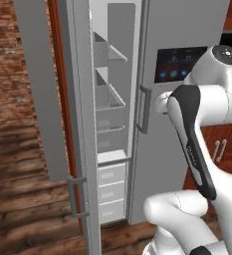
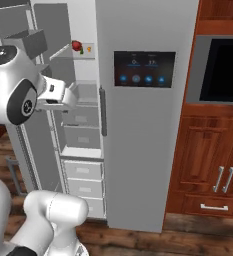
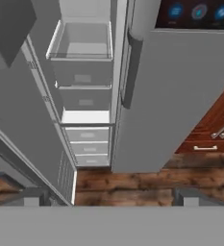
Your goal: Take the shrimp and bell pepper from the second highest rack and move them to the highest rack where the kiwi and lemon wedge are located, to maximize freezer space. Close the freezer door after rearranging.
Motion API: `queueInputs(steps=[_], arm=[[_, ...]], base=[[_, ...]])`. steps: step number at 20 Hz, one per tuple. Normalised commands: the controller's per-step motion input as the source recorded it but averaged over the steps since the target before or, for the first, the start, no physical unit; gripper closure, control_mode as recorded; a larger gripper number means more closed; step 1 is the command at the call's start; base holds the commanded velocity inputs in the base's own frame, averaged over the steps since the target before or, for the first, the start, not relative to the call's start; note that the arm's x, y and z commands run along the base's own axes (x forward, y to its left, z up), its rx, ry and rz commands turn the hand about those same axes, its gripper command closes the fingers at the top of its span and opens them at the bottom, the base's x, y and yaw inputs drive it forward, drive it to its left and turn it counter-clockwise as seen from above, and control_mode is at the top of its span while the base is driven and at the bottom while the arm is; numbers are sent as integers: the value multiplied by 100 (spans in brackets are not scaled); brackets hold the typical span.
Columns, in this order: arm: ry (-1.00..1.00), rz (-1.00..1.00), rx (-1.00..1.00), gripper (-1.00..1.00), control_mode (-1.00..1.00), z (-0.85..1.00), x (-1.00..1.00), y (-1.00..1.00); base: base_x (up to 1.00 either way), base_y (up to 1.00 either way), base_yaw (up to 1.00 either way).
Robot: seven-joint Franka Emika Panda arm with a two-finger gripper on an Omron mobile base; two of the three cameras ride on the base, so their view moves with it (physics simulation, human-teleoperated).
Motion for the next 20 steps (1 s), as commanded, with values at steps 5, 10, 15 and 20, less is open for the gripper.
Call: queueInputs(steps=[5, 10, 15, 20], arm=[[-24, 0, -10, -100, -100, 38, -52, 55], [-25, 0, -23, -100, -100, 27, -47, 100], [-17, -4, -19, -100, -100, 6, -48, 100], [-4, -5, -11, -100, -100, 0, -14, 95]], base=[[0, 0, 0], [0, 0, 0], [0, 0, 0], [0, 0, 0]])
